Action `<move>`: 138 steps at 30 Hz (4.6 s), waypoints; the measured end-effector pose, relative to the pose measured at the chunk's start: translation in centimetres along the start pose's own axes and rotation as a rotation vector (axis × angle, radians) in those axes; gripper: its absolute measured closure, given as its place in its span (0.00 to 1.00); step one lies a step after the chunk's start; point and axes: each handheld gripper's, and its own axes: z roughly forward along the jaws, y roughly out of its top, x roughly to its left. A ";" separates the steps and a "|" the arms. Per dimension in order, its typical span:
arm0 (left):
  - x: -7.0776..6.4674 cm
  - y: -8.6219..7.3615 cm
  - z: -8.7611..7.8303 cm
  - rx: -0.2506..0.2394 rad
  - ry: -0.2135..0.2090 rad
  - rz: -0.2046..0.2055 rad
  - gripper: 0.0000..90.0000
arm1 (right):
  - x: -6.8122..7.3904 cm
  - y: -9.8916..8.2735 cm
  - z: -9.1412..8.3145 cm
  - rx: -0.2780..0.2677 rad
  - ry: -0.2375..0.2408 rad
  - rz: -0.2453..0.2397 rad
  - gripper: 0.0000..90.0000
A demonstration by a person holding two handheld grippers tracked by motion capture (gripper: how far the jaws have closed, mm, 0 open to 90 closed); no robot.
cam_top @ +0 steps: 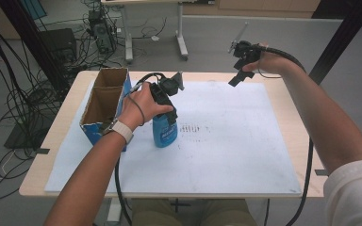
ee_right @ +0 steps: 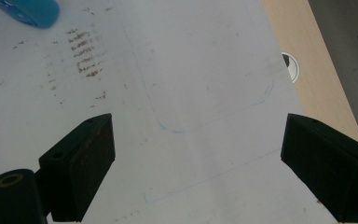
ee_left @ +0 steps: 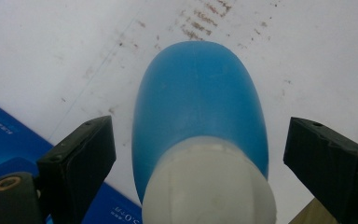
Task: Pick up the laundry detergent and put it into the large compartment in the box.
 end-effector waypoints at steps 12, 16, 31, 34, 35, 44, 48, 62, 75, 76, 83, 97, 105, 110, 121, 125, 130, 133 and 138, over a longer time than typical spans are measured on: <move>0.0 0.0 0.0 -0.001 0.000 0.000 0.10 | 0.0 0.0 -0.1 -0.004 -0.002 0.001 0.11; 0.0 0.0 0.0 -0.002 -0.001 0.000 0.10 | 0.0 0.0 0.0 -0.005 0.000 0.001 0.11; 0.1 -0.1 -0.1 -0.008 -0.003 -0.002 0.10 | 0.0 0.0 0.0 0.001 -0.001 0.007 0.11; 0.1 -0.1 -0.1 -0.007 -0.002 -0.002 0.10 | 0.0 0.0 0.0 -0.001 -0.001 0.003 0.11; 0.1 -0.1 -0.1 -0.007 -0.002 -0.002 0.10 | 0.0 0.0 0.0 0.001 -0.001 0.009 0.11; 0.1 0.0 -0.1 -0.005 -0.004 -0.001 0.10 | 0.1 0.0 0.0 -0.001 -0.001 0.009 0.11; 0.1 0.0 0.0 -0.005 -0.005 0.000 0.10 | 0.0 0.0 0.0 0.000 -0.002 0.004 0.11; 0.1 0.1 0.1 -0.005 -0.005 -0.001 0.10 | 0.0 0.0 0.1 -0.002 -0.001 0.005 0.11; 0.2 0.4 0.5 0.006 -0.009 -0.001 0.10 | 0.0 0.0 0.0 -0.003 -0.002 0.000 0.10; 0.2 0.4 0.5 0.007 -0.010 -0.002 0.10 | 0.0 0.0 0.0 -0.004 -0.003 0.000 0.10; 0.2 0.5 1.0 0.029 -0.006 0.005 0.10 | 0.0 -0.1 0.0 -0.006 -0.002 0.002 0.10; 0.0 0.9 1.5 0.057 -0.005 0.011 0.13 | -0.1 -0.4 -0.1 -0.010 -0.003 0.003 0.10; 0.0 0.8 1.5 0.067 0.001 0.016 0.19 | 0.0 -0.4 -0.1 -0.013 -0.003 0.004 0.10; 0.1 0.8 1.6 0.074 0.001 0.021 0.24 | 0.0 -0.4 -0.1 -0.012 -0.003 0.004 0.10; 0.1 0.9 1.7 0.082 0.003 0.024 0.33 | -0.1 -0.4 -0.1 -0.009 -0.002 0.004 0.10; 0.2 0.9 1.7 0.091 0.006 0.024 0.34 | -0.1 -0.4 -0.1 -0.009 -0.001 0.006 0.10; 0.3 0.9 1.6 0.091 -0.007 0.019 0.42 | -0.1 -0.4 -0.1 -0.010 -0.002 0.002 0.10; 0.2 0.9 1.6 0.096 -0.002 0.025 0.42 | 0.0 -0.4 -0.1 -0.011 -0.001 0.004 0.10; 0.3 1.0 1.7 0.096 -0.007 0.022 0.42 | 0.0 -0.4 -0.1 -0.008 -0.002 0.003 0.10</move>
